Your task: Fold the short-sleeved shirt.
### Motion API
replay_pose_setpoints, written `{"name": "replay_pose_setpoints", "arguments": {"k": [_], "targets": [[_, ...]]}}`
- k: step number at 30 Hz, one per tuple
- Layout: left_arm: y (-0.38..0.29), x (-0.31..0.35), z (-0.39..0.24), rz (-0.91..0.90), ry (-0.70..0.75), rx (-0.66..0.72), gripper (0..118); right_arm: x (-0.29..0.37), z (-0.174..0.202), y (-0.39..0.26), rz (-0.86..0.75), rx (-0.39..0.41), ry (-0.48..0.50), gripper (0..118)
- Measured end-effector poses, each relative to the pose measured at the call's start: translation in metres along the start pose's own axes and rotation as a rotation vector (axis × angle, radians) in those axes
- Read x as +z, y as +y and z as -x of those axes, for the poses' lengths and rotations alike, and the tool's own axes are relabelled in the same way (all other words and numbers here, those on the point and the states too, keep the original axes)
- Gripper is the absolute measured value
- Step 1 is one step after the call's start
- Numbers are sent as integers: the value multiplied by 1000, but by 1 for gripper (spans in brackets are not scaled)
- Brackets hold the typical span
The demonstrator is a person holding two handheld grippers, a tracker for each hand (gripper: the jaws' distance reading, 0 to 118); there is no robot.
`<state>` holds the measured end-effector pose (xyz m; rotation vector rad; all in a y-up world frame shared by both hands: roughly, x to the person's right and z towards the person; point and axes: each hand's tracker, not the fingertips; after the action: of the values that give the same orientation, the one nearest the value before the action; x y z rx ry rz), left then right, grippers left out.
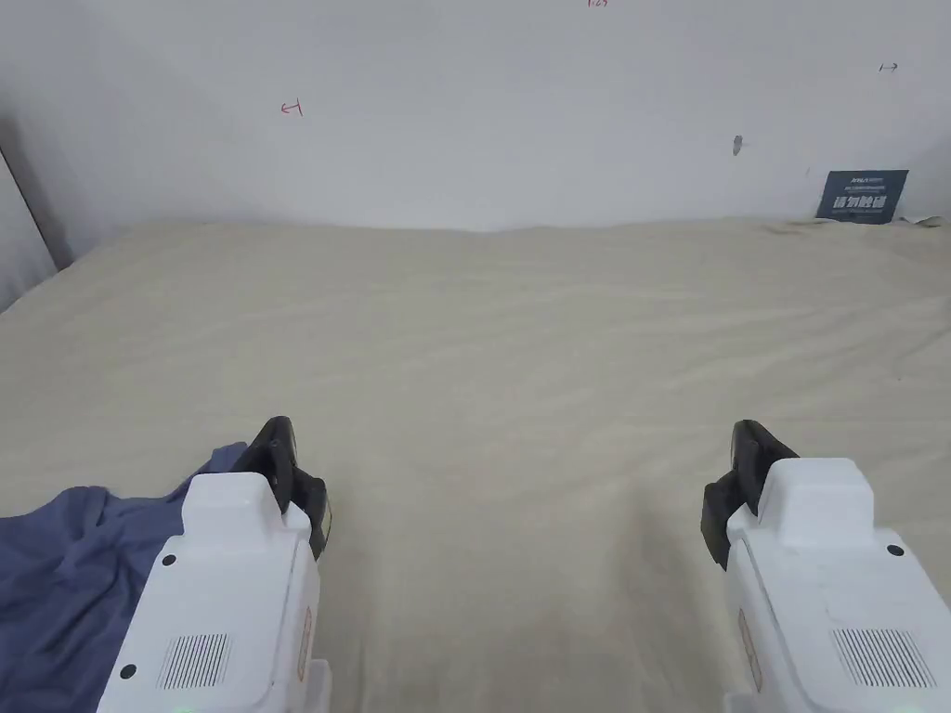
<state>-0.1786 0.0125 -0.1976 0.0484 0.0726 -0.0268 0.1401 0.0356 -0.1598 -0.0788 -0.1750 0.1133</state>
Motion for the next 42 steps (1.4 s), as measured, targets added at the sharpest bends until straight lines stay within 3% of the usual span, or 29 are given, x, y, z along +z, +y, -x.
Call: {"name": "replay_pose_setpoints", "arguments": {"k": [3,5,7,12,14,15,17,22,24,26,29,31,42], "targets": [[-1,-1,1,0,-1,1,2,-1,1,0,-4,24,-8,0],[2,-2,2,13,-10,55,2,0,6,2,-12,105,-38,0],[7,-3,12,30,-60,267,2,2,18,4,-50,260,-94,0],[-6,-15,59,86,-250,1093,2,12,50,-2,-233,737,-264,0],[-13,-13,66,83,-227,1210,2,15,53,-3,-289,802,-280,0],[-13,-12,65,79,-213,1190,2,17,52,-1,-290,789,-279,0],[-4,-10,58,89,-202,1026,2,16,46,7,-233,648,-230,0],[23,0,12,35,-83,255,2,10,15,20,-75,195,-92,0],[21,2,0,14,-69,78,2,5,4,18,-30,58,-42,0],[16,2,-6,1,-64,13,2,4,-1,15,-3,-9,-10,0],[12,2,-8,7,-61,2,2,0,-6,9,42,-98,30,0],[10,2,-10,12,-61,3,2,0,-6,6,51,-116,27,0],[9,2,-10,10,-67,-5,2,0,-2,8,35,-86,18,0]]}}
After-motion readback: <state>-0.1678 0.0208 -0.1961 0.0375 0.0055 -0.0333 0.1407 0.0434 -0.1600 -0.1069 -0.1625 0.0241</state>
